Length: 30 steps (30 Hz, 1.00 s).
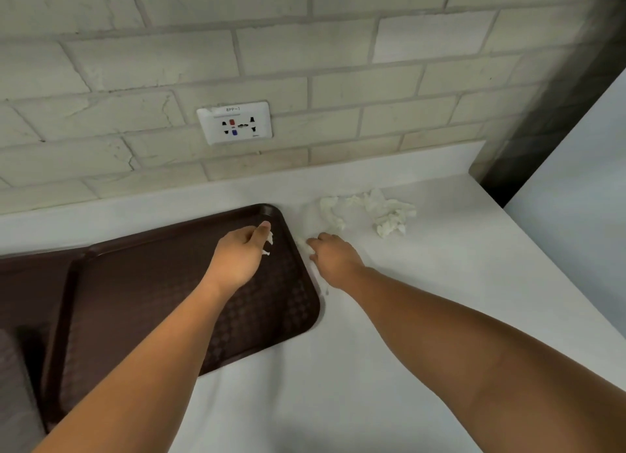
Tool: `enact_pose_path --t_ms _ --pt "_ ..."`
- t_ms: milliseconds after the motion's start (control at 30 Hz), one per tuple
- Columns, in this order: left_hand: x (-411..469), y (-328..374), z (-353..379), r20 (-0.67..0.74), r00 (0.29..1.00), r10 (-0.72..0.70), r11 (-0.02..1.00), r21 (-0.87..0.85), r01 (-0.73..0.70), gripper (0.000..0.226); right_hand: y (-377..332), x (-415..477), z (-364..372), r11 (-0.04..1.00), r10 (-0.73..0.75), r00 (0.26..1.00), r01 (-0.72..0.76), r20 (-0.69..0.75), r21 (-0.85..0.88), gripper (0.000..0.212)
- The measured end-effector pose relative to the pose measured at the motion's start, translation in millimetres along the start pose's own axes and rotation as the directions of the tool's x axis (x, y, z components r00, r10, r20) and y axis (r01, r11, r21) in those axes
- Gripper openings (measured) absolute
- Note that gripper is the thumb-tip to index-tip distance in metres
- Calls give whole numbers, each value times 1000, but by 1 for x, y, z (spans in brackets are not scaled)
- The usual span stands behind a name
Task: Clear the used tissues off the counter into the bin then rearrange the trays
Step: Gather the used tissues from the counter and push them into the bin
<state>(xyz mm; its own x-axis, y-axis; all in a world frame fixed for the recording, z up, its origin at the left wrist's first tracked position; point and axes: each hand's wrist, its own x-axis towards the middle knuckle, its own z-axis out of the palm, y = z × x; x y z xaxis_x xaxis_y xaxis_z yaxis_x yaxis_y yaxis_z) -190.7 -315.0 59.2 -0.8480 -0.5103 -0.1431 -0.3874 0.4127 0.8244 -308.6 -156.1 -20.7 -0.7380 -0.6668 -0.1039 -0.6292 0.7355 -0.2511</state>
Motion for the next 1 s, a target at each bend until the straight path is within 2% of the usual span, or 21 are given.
enact_pose_path --t_ms 67,133,233,300,333,400,500,600,733,800,900,933,1000 --pt "-3 -2 0 6 1000 -9 999 -37 9 40 4 2 -1 999 26 1000 -27 12 46 28" --pt "-5 -3 2 27 1000 -10 993 -117 13 37 9 -1 -4 992 50 998 -45 -36 119 20" --pt "-7 -3 10 89 996 -8 981 -192 25 20 13 -18 -13 963 100 988 -67 -114 262 19" --pt "-8 -4 19 140 990 -3 982 -187 30 19 16 -32 -20 945 137 980 -85 -145 317 24" --pt "-9 -3 24 148 989 18 989 -147 4 20 17 -39 -24 938 157 975 -98 -155 333 28" --pt "-8 -2 35 154 981 120 991 38 -128 14 22 -54 -30 929 197 966 -129 -169 348 29" --pt "-7 2 52 283 938 200 906 311 -287 12 33 -73 -34 906 278 945 -199 -172 373 20" --pt "-5 7 73 405 901 156 778 511 -365 12 43 -90 -36 878 324 933 -235 -158 418 3" --pt "-1 13 100 472 876 94 528 723 -446 18 58 -112 -36 850 360 920 -257 -152 461 6" --pt "-2 16 109 474 876 91 434 773 -464 13 65 -123 -37 846 382 912 -279 -151 455 8" --pt "-4 17 114 477 871 117 382 788 -483 19 76 -143 -38 829 427 893 -321 -146 458 16" --pt "-5 16 115 479 867 139 395 776 -492 20 78 -150 -39 818 444 884 -335 -143 467 18" --pt "-9 17 115 481 860 172 490 715 -498 18 83 -165 -40 801 472 871 -359 -138 479 20"
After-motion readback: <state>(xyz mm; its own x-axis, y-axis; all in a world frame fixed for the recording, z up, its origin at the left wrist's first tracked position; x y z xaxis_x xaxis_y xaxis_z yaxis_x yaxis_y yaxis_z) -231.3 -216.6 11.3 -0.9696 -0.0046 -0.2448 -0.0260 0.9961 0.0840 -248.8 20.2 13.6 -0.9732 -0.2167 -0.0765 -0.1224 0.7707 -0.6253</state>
